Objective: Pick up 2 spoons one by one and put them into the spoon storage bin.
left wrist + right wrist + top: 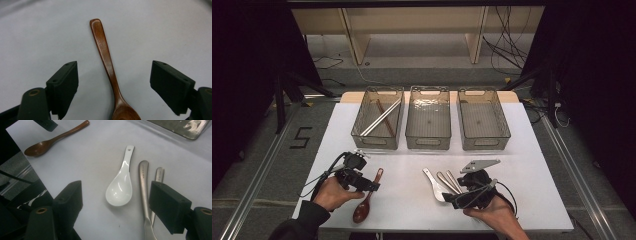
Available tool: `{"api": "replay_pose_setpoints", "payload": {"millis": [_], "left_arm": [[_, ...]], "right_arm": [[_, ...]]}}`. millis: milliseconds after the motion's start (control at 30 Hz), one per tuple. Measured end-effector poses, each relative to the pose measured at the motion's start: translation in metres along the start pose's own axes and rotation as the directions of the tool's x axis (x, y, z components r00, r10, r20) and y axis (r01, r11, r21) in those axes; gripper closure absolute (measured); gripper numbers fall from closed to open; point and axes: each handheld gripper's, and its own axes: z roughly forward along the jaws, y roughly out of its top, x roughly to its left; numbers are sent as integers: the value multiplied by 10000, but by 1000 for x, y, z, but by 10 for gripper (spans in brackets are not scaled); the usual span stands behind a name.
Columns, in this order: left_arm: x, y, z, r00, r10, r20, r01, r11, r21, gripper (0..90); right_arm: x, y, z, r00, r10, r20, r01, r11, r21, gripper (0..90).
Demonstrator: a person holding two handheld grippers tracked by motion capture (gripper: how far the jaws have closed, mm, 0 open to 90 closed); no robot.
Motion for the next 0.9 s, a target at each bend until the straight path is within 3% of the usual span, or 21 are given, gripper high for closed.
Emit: {"api": "replay_pose_setpoints", "payload": {"millis": [167,367,533,900], "left_arm": [[-3,-5,6,9998,178,8,-179,9985,512,290],[-7,-8,11,9996,229,158,-241,9963,825,429],[-4,-10,18,9994,293,197,-315,9919,1230,510],[-5,-12,28,9979,639,141,-652,9868,1485,709]], "right_arm": [[1,0,1,10000,10,-18,-10,10000,22,279],[0,0,2,10000,-5,-19,5,10000,34,279],[0,0,1,10000,-4,-24,4,10000,25,279],[1,1,1,10000,17,2,-17,10000,44,279]]}}
